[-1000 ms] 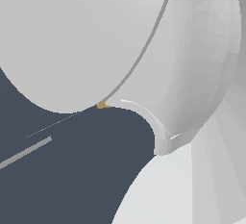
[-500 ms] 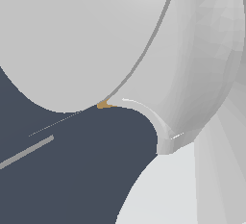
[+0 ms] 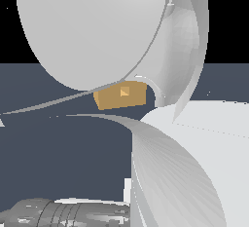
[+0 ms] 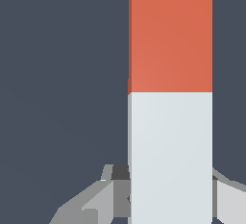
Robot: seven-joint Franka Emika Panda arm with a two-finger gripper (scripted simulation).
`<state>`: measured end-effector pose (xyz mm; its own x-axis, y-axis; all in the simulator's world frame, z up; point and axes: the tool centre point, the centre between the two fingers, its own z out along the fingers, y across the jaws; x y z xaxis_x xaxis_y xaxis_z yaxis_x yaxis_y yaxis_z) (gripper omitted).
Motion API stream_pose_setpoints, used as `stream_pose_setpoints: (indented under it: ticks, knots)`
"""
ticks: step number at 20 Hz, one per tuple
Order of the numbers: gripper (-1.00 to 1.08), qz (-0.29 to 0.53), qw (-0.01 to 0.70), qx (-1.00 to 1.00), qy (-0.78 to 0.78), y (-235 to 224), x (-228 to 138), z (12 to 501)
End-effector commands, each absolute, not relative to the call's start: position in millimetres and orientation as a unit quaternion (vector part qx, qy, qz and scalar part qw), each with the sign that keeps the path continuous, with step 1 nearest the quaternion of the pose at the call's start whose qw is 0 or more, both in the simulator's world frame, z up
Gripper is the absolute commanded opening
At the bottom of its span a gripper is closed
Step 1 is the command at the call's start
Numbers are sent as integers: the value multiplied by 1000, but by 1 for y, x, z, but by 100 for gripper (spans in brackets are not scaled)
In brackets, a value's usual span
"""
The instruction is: Insert the peg into the horizontal hole in a box.
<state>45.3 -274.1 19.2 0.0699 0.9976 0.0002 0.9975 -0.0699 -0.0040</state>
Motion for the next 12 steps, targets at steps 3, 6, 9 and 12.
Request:
stream_pose_setpoints:
  ticks: [3, 6, 9, 12]
  knots:
    - [-100, 0, 0, -711, -704, -226, 57, 28]
    - [-100, 0, 0, -691, -723, -180, 64, 35]
    - [-100, 0, 0, -666, -746, -124, 69, 44]
    - [-100, 0, 0, -640, -768, -67, 70, 52]
